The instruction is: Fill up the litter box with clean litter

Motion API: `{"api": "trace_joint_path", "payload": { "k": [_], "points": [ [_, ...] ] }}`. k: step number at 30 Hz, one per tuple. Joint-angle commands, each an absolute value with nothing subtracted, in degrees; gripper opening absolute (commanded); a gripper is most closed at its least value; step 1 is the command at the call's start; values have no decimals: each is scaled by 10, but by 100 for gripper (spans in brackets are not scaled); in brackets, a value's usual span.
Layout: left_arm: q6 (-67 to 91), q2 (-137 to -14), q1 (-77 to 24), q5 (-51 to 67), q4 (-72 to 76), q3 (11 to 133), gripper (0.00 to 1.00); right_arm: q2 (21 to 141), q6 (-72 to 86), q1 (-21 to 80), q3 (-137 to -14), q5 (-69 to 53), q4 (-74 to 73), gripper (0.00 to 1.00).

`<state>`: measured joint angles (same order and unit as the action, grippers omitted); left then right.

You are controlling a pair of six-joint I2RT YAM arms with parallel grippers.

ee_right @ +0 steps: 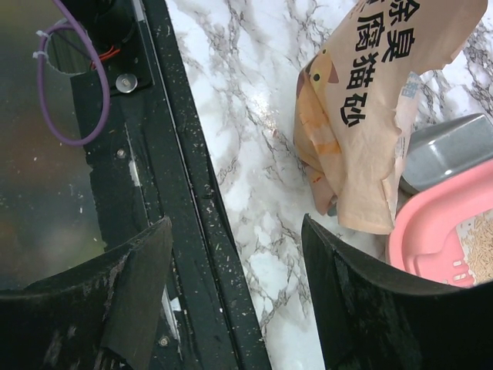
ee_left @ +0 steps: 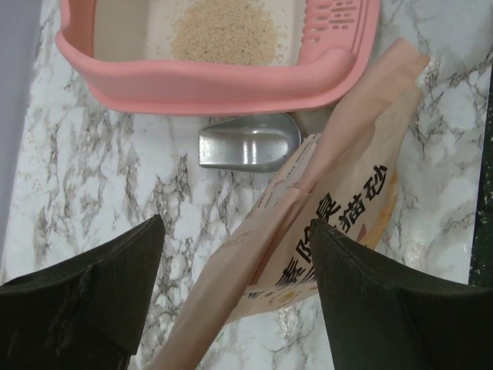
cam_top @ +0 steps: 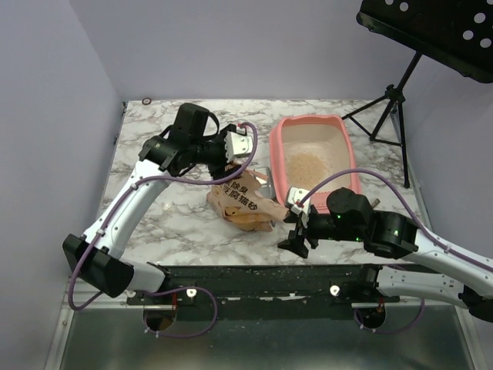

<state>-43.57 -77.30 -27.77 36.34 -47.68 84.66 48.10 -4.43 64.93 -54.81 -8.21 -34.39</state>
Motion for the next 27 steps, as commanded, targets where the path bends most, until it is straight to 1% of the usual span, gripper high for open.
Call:
{"api": "trace_joint_path", "payload": {
  "k": [1, 3, 5, 7, 8, 10, 11, 12, 13, 16, 19, 22, 24, 27],
  "points": [
    [-453, -802, -281, 349, -483, 836, 84, 475, -37, 654, -545, -91, -348, 76],
    [-454, -825, -281, 359, -493, 841, 79, 475, -37, 653, -544, -91, -347, 76],
    [-455, -852, -281, 360, -515, 853, 71, 480, -37, 654, -541, -91, -345, 76],
    [-453, -867, -281, 356, -531, 861, 58, 484, -36, 653, -542, -91, -349, 76],
    [-450, -868, -281, 355, -534, 861, 54, 483, -36, 653, -542, -89, -349, 76],
    [-440, -866, -281, 352, -541, 859, 37, 485, -34, 654, -541, -78, -347, 76],
    [-435, -861, -281, 347, -541, 853, 20, 486, -33, 654, -541, -71, -346, 76],
    [-432, -850, -281, 343, -535, 843, 6, 489, -30, 654, -541, -61, -345, 76],
    [-426, -839, -281, 334, -525, 831, 0, 493, -27, 653, -542, -50, -344, 76],
    [-399, -767, -286, 300, -449, 762, 0, 512, -13, 653, -555, -12, -341, 76],
    [-356, -654, -295, 231, -315, 660, 0, 540, -9, 654, -570, 13, -336, 76],
    [-320, -548, -301, 179, -213, 578, 0, 569, -3, 653, -591, 39, -316, 76],
    [-304, -487, -301, 163, -165, 532, 0, 586, -9, 653, -606, 49, -305, 76],
    [-280, -421, -302, 148, -136, 483, 0, 609, -46, 653, -617, 39, -274, 76]
  ]
}}
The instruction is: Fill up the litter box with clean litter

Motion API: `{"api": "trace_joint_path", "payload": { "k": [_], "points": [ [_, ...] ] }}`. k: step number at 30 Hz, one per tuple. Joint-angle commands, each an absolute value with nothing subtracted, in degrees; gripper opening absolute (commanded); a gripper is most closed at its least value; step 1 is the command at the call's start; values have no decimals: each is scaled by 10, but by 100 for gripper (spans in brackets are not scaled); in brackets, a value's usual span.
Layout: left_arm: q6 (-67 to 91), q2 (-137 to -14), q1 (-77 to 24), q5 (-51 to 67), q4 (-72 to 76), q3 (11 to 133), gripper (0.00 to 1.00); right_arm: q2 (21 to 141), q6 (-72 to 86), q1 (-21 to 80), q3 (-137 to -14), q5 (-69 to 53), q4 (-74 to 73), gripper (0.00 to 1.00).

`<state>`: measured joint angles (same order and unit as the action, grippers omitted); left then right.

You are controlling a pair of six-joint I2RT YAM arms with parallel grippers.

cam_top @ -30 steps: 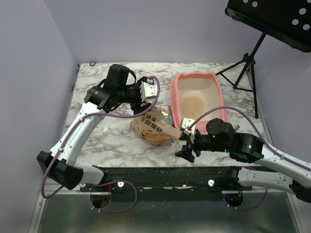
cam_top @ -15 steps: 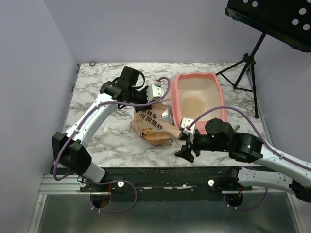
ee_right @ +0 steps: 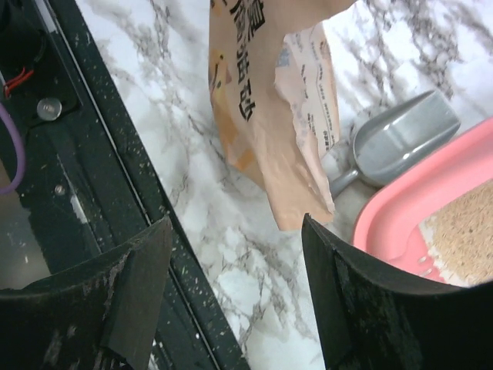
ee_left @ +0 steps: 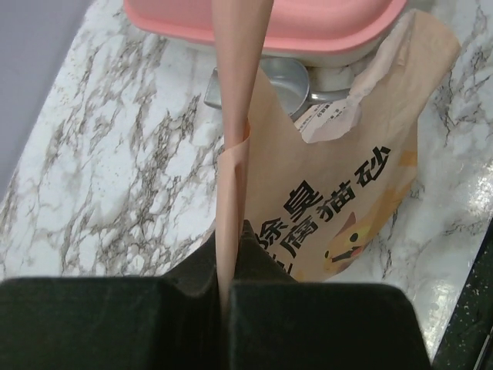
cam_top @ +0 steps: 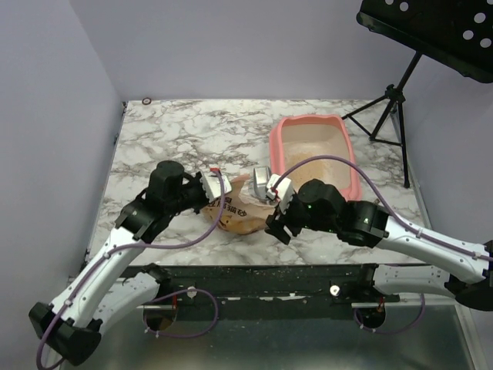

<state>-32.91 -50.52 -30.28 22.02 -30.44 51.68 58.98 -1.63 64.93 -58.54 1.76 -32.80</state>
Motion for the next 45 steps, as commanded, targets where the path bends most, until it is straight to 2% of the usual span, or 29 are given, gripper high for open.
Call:
{"api": "trace_joint_path", "payload": {
  "k": [1, 6, 9, 11, 13, 15, 17, 28, 45],
  "points": [
    [-270, -403, -302, 145, -130, 470, 0, 621, -55, 653, -627, 36, -272, 76],
    [-263, -295, -303, 125, -55, 357, 0, 666, -114, 650, -659, 35, -238, 73],
    [-252, -240, -303, 117, -36, 312, 0, 695, -153, 640, -669, 32, -213, 68],
    [-244, -221, -303, 120, -33, 296, 0, 719, -163, 619, -685, 12, -207, 61],
    [-226, -206, -303, 120, -18, 282, 0, 741, -174, 597, -709, -21, -212, 47],
    [-216, -187, -303, 120, -3, 269, 0, 760, -187, 582, -732, -42, -228, 19],
    [-208, -169, -303, 109, 17, 259, 0, 773, -203, 571, -744, -54, -239, 0],
    [-175, -113, -303, 53, 81, 214, 0, 827, -250, 565, -780, -198, -346, 1],
    [-161, -105, -303, 83, 91, 203, 0, 872, -252, 550, -804, -202, -280, 0]
  ]
}}
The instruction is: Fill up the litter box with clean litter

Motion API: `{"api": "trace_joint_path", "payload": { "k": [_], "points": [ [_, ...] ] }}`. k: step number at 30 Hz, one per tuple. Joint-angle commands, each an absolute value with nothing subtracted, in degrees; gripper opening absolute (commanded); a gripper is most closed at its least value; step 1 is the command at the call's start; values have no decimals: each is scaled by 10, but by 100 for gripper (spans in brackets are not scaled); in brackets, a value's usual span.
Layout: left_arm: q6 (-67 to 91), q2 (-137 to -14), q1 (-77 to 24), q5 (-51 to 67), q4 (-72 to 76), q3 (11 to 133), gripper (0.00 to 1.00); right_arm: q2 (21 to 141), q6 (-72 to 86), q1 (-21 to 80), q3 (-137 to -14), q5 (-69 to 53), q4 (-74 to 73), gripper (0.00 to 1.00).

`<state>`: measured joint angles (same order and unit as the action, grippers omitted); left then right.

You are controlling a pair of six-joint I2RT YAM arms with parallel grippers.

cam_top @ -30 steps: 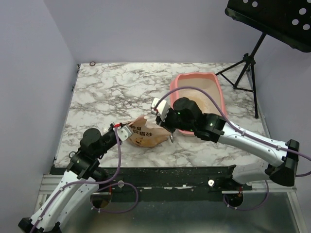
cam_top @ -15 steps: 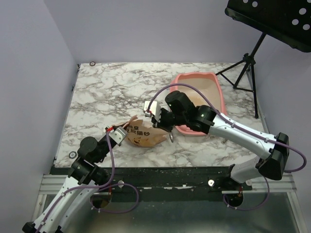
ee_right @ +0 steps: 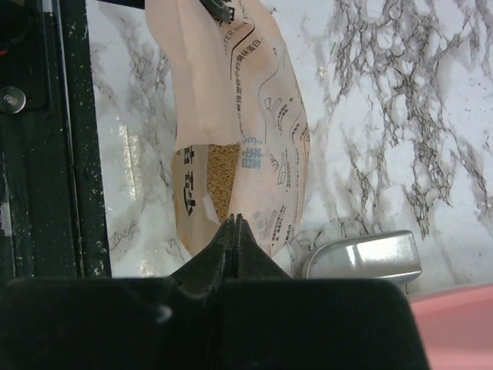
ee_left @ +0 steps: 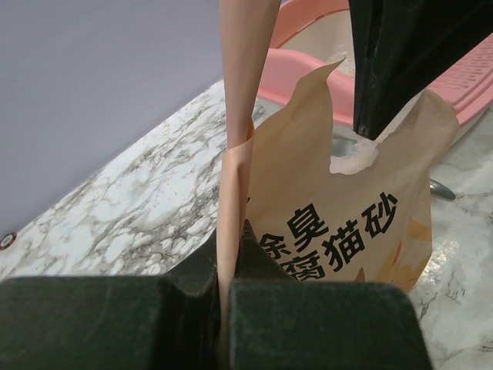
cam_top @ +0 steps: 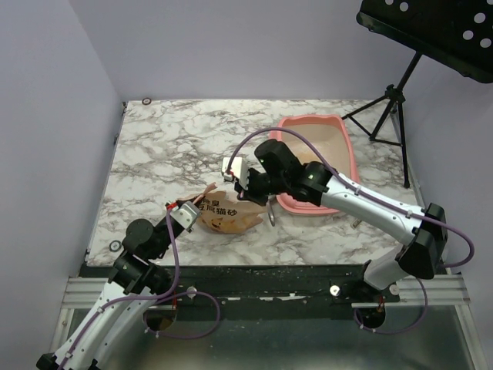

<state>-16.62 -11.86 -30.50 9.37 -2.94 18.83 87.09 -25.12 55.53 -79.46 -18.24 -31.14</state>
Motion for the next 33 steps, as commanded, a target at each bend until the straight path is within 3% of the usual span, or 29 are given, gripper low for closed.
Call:
{"api": "trace_joint_path", "payload": {
  "k": [1, 13, 24, 33],
  "points": [
    [-160, -109, -304, 83, 90, 204, 0, 874, -251, 549, -802, -203, -276, 0],
    [-157, -100, -304, 80, 96, 200, 0, 910, -265, 542, -802, -238, -305, 0],
    [-157, -99, -303, 79, 97, 200, 0, 924, -287, 542, -823, -355, -409, 0],
    [-154, -98, -303, 92, 99, 198, 0, 951, -211, 542, -831, -295, -349, 0]
  ]
}}
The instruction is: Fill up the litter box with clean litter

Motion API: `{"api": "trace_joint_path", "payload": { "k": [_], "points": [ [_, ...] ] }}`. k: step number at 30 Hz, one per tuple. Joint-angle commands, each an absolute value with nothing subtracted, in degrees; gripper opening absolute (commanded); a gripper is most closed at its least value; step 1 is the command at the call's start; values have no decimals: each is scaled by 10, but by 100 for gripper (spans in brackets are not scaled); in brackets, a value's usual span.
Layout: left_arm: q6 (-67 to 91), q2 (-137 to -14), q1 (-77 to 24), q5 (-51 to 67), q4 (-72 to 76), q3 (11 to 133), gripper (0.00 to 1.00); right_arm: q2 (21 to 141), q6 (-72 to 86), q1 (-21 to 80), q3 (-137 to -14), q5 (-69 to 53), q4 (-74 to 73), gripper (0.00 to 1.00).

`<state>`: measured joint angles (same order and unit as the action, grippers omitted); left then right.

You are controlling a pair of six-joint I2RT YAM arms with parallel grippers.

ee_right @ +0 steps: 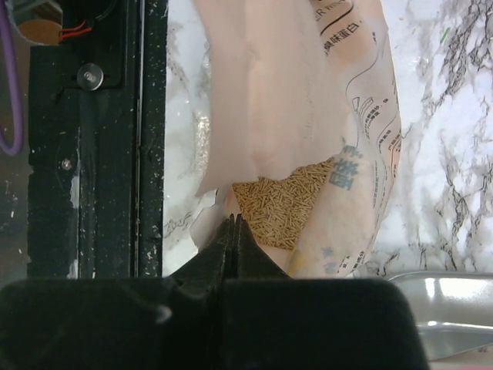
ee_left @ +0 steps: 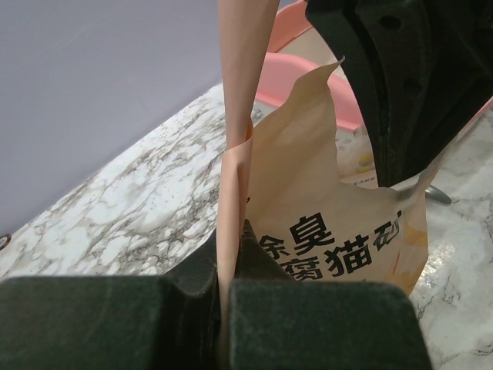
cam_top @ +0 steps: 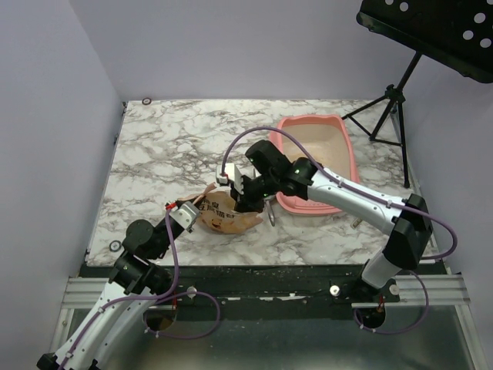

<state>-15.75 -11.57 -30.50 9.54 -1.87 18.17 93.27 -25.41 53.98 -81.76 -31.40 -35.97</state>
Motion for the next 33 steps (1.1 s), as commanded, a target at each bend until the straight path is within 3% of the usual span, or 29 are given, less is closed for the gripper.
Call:
{"api": "trace_joint_path", "payload": {
  "k": [1, 5, 12, 15, 18, 21, 28, 33],
  "points": [
    [-154, -98, -304, 94, 101, 198, 0, 953, -205, 541, -833, -287, -344, 1],
    [-153, -101, -303, 100, 102, 197, 0, 966, -195, 542, -845, -270, -344, 0],
    [-152, -99, -303, 99, 105, 195, 0, 1001, -195, 542, -857, -367, -384, 1],
    [-148, -108, -303, 109, 107, 196, 0, 998, -179, 542, -831, -376, -360, 16],
    [-143, -121, -304, 119, 112, 198, 0, 985, -158, 542, -804, -351, -328, 41],
    [-140, -133, -303, 126, 115, 199, 0, 980, -146, 542, -794, -329, -312, 55],
    [-133, -180, -303, 143, 123, 219, 0, 971, -132, 542, -799, -218, -289, 63],
    [-133, -253, -303, 200, 86, 275, 10, 939, -115, 542, -775, -175, -248, 68]
  ]
}}
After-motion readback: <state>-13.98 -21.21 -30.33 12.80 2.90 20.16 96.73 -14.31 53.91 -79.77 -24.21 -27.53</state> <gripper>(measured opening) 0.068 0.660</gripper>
